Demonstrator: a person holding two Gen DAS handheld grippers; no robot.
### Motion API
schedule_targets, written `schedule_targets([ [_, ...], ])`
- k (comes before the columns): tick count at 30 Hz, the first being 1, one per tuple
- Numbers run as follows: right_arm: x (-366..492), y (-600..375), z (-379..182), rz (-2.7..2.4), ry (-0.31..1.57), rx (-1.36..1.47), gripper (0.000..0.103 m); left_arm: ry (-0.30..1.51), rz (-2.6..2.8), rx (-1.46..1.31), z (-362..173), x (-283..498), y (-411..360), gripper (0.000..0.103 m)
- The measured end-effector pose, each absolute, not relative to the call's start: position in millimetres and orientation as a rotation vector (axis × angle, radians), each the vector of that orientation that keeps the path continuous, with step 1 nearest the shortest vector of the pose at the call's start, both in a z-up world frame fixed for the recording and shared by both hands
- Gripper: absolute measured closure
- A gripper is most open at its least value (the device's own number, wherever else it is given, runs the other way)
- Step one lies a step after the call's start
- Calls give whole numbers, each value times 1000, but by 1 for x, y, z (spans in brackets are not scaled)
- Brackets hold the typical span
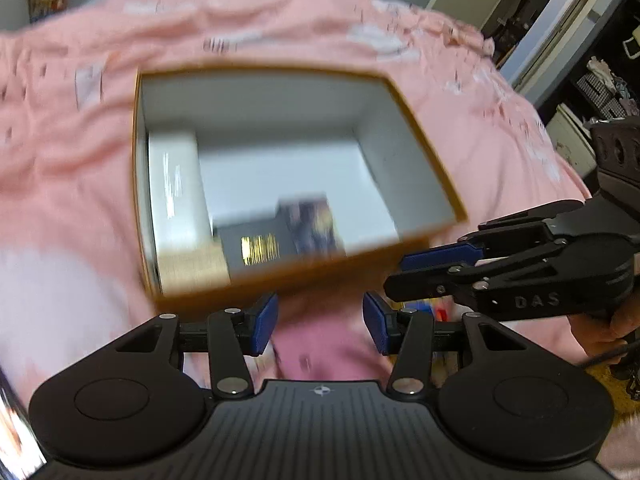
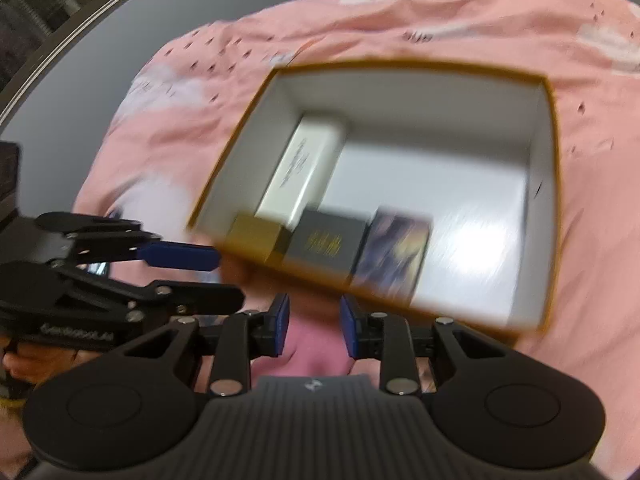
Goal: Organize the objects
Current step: 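Open both tools to release the boxes inside the orange box, then grasp the pink wallet with the right tool while the left tool grasps the pink fabric pouch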
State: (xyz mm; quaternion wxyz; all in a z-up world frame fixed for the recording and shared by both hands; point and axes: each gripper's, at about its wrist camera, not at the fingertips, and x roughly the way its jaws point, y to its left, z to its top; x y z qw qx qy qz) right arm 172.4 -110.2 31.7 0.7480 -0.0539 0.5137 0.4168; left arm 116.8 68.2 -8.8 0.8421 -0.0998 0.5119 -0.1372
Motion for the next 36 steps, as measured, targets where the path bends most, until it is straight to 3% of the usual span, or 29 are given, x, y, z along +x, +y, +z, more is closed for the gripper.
schedule_targets([
  [6, 144, -120, -6, 881, 1253, -110, 72, 1271, -243, -424, -60, 98, 77, 46],
  [14, 157, -127, -24, 814, 1305, -4, 66, 1394, -189, -588, -101, 108, 72, 38],
  [20, 176, -115, -44, 790, 1395, 39, 54, 1423, -190, -606, -117, 110, 64, 39],
  [26, 189, -107, -72, 761, 1520, 95, 49, 1421, -194, -627, -125, 105, 70, 44],
  [32, 197, -103, -80, 776, 1546, 134, 48, 1411, -176, -618, -123, 104, 71, 57],
  [36, 195, -108, -78, 775, 1530, 148, 59, 1401, -167, -611, -119, 99, 73, 62],
])
